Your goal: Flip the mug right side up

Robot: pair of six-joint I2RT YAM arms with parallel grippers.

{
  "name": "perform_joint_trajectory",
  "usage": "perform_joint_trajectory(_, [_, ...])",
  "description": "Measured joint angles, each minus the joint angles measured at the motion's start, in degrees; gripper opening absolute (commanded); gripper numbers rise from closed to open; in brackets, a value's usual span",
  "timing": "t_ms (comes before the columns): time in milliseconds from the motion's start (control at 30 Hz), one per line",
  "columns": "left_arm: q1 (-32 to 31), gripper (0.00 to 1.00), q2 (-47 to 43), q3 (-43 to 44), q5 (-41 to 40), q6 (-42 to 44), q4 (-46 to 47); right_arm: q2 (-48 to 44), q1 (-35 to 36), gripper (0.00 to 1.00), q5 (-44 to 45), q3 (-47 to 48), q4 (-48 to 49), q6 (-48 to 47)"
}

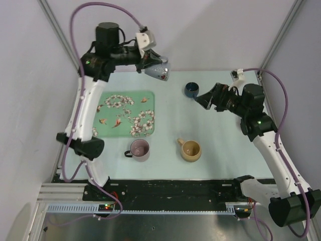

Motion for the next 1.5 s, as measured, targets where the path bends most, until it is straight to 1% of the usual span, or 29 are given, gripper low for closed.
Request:
perform_joint_trajectory(67, [-0.3, 0.0, -3.8, 0.6, 5.0, -5.1, 0.7, 0.7, 1.0, 0.96, -1.8, 0.1, 5.8, 4.3])
perform_joint_trajectory(200, [-1.3, 0.0, -7.5, 1.2, 11.6, -12.0, 1.7, 3.5, 4.9, 0.96, -4.8, 1.7, 16.5, 11.3])
perform_joint_trajectory(367, [-3.8, 0.0, -7.6, 1.1, 15.2, -16.0, 1.5, 5.2, 8.1, 0.93, -7.8, 4.8, 27.4, 18.3])
perform_joint_trajectory(467, [-5.2, 0.0, -7.6, 1.1, 16.0, -17.2, 1.7, 6.0, 10.4, 0.85, -7.8, 6.9, 30.7, 20.0])
perform_joint_trajectory(633, [-6.1, 0.0, -7.6, 1.1, 17.6, -19.5, 3.4, 8.1, 13.2, 0.7, -7.7, 8.1, 32.1, 20.3])
perform_joint_trajectory(667, [-6.2, 0.0, -7.6, 1.1, 17.8, -20.0, 3.6, 8.7, 13.4, 0.64, -7.6, 8.1, 32.3, 20.4])
perform_joint_trajectory(733, [-6.2, 0.0, -7.6, 1.1, 18.1, -20.7, 4.0, 9.7, 13.6, 0.35, -7.5, 8.1, 32.3, 20.3])
perform_joint_trajectory(767, [-6.2, 0.0, -7.6, 1.1, 18.3, -21.1, 4.3, 10.2, 13.8, 0.17, -7.5, 8.2, 32.3, 20.1])
perform_joint_trajectory(800, [-6.2, 0.0, -7.6, 1.1, 18.2, -21.4, 4.7, 10.7, 14.0, 0.09, -7.6, 8.2, 32.5, 20.3])
perform_joint_trajectory(833, [-6.2, 0.0, -7.6, 1.1, 17.7, -21.5, 4.7, 11.1, 14.4, 0.04, -7.7, 8.5, 33.1, 20.7])
perform_joint_trajectory(867, [-6.1, 0.04, -7.6, 0.8, 17.4, -21.7, 4.8, 11.2, 14.8, 0.02, -7.6, 9.0, 33.0, 20.2])
perform_joint_trajectory(900, [-5.9, 0.3, -7.6, 0.5, 17.1, -22.4, 5.3, 11.2, 15.1, 0.01, -7.3, 9.1, 32.8, 19.7])
perform_joint_trajectory(967, [-5.7, 0.76, -8.0, -0.5, 16.3, -23.0, 6.5, 11.1, 15.5, 0.0, -6.1, 9.3, 32.3, 18.8])
perform_joint_trajectory(1000, [-5.8, 0.88, -8.5, -1.6, 15.4, -22.8, 7.6, 10.9, 15.8, 0.0, -5.4, 9.4, 30.9, 17.8])
perform_joint_trajectory(1033, [-5.8, 0.94, -9.1, -3.0, 14.5, -22.3, 8.3, 10.6, 16.3, 0.0, -3.2, 9.4, 28.6, 16.4])
perform_joint_trajectory(1100, [-6.0, 0.98, -10.8, -6.8, 12.1, -20.7, 8.6, 10.4, 17.5, 0.0, 1.0, 10.5, 23.0, 12.9])
perform_joint_trajectory(1167, [-6.1, 0.99, -12.8, -11.5, 9.0, -17.4, 8.8, 10.6, 19.0, 0.0, 6.0, 13.4, 14.3, 8.0])
perform_joint_trajectory(1233, [-5.8, 1.0, -14.0, -14.3, 7.2, -14.0, 8.5, 11.2, 19.8, 0.0, 9.4, 17.7, 5.8, 3.1])
perform_joint_trajectory(1300, [-5.3, 0.99, -15.1, -16.2, 5.6, -9.3, 7.4, 13.0, 20.6, 0.0, 13.0, 24.2, -4.2, -2.1])
perform_joint_trajectory(1367, [-5.5, 0.96, -16.2, -17.5, 2.5, -5.1, 6.1, 15.9, 21.6, 0.0, 18.4, 31.8, -13.9, -6.0])
perform_joint_trajectory(1400, [-5.8, 0.92, -16.7, -18.0, 0.6, -3.8, 5.6, 17.2, 22.1, 0.0, 21.2, 34.7, -17.1, -7.1])
perform_joint_trajectory(1467, [-8.7, 0.83, -18.0, -19.5, -6.4, -2.9, 4.5, 20.0, 23.4, 0.0, 28.0, 40.1, -23.4, -8.3])
perform_joint_trajectory(1500, [-10.6, 0.81, -18.3, -19.8, -9.8, -3.6, 4.1, 20.9, 24.0, 0.0, 31.0, 41.4, -25.6, -8.5])
